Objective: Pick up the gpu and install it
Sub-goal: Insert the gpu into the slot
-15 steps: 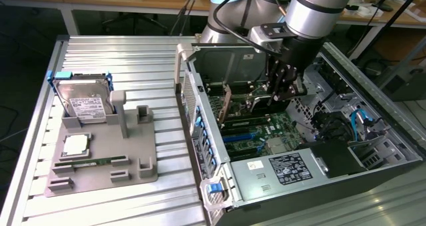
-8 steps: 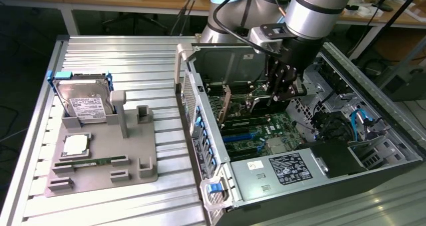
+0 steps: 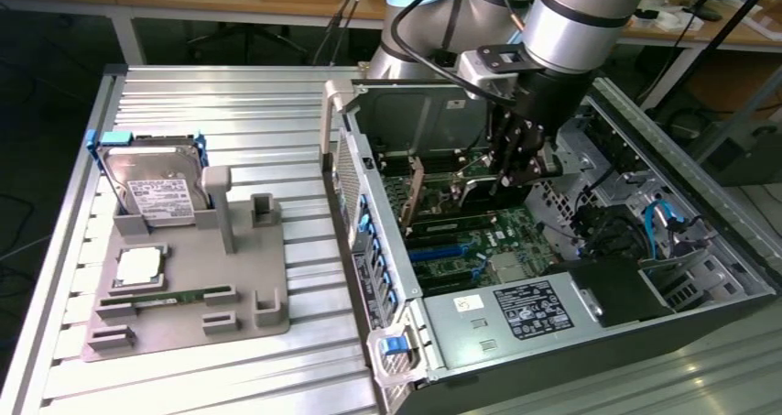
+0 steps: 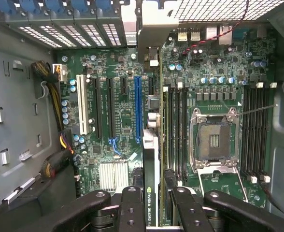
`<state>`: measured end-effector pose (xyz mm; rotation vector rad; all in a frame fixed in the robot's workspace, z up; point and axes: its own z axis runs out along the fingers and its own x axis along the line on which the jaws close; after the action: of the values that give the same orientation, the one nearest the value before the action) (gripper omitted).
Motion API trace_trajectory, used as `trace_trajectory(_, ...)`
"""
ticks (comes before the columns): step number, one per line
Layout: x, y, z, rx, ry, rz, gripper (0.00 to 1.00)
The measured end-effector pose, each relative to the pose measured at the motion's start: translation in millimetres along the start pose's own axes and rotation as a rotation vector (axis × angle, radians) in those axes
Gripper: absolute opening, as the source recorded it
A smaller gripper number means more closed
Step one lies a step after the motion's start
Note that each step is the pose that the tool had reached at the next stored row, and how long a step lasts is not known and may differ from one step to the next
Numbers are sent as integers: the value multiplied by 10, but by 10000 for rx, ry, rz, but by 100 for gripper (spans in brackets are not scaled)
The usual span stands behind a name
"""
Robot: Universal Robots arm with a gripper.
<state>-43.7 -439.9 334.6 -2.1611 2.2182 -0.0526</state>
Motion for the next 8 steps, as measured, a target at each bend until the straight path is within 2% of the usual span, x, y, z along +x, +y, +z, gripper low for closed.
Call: trace_trajectory(8,0,-1,3,-1,2,1,27)
